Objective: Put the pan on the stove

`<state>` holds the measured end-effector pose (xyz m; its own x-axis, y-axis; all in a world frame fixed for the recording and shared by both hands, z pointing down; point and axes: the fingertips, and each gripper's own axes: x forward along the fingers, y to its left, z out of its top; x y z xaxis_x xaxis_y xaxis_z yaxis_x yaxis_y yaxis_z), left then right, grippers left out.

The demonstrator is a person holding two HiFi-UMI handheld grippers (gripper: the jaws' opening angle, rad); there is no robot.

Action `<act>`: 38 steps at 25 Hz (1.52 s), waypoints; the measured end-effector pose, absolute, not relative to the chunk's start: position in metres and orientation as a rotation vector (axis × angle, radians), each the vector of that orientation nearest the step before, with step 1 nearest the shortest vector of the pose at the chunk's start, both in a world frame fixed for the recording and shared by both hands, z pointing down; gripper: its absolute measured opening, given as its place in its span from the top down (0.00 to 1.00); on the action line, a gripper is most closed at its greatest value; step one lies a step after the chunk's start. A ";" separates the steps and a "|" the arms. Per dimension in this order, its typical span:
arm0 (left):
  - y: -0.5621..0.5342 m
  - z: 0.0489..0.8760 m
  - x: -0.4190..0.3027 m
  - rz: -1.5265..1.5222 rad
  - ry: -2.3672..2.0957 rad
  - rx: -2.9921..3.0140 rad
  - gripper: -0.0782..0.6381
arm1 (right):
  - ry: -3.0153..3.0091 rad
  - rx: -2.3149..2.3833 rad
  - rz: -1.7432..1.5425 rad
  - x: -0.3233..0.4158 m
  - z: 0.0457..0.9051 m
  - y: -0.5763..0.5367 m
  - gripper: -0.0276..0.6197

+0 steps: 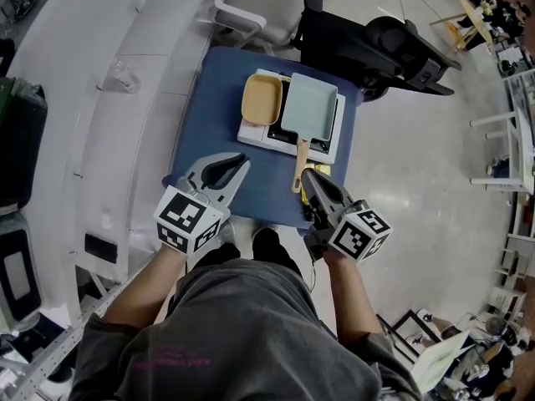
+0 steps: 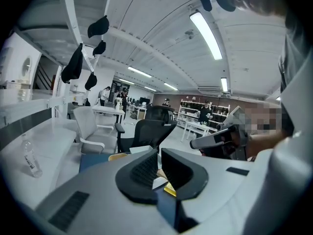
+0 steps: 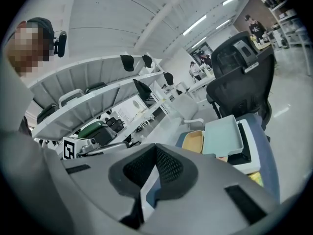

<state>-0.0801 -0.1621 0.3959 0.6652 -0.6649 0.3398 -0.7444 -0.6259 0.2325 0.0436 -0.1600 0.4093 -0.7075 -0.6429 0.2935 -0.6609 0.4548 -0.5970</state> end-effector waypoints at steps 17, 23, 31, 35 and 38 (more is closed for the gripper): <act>-0.156 0.368 -0.098 0.262 -1.079 2.613 0.89 | -2.727 1.127 0.909 0.012 0.374 -0.161 0.95; -0.155 0.364 -0.088 0.266 -1.045 2.642 0.89 | -2.741 1.119 0.871 0.011 0.365 -0.165 0.95; -0.156 0.365 -0.078 0.286 -1.041 2.652 0.89 | -2.751 1.111 0.870 0.018 0.367 -0.168 0.95; -0.159 0.365 -0.072 0.292 -1.039 2.650 0.89 | -2.751 1.110 0.877 0.023 0.369 -0.168 0.95; -0.161 0.366 -0.067 0.295 -1.038 2.650 0.89 | -2.749 1.112 0.883 0.027 0.370 -0.170 0.95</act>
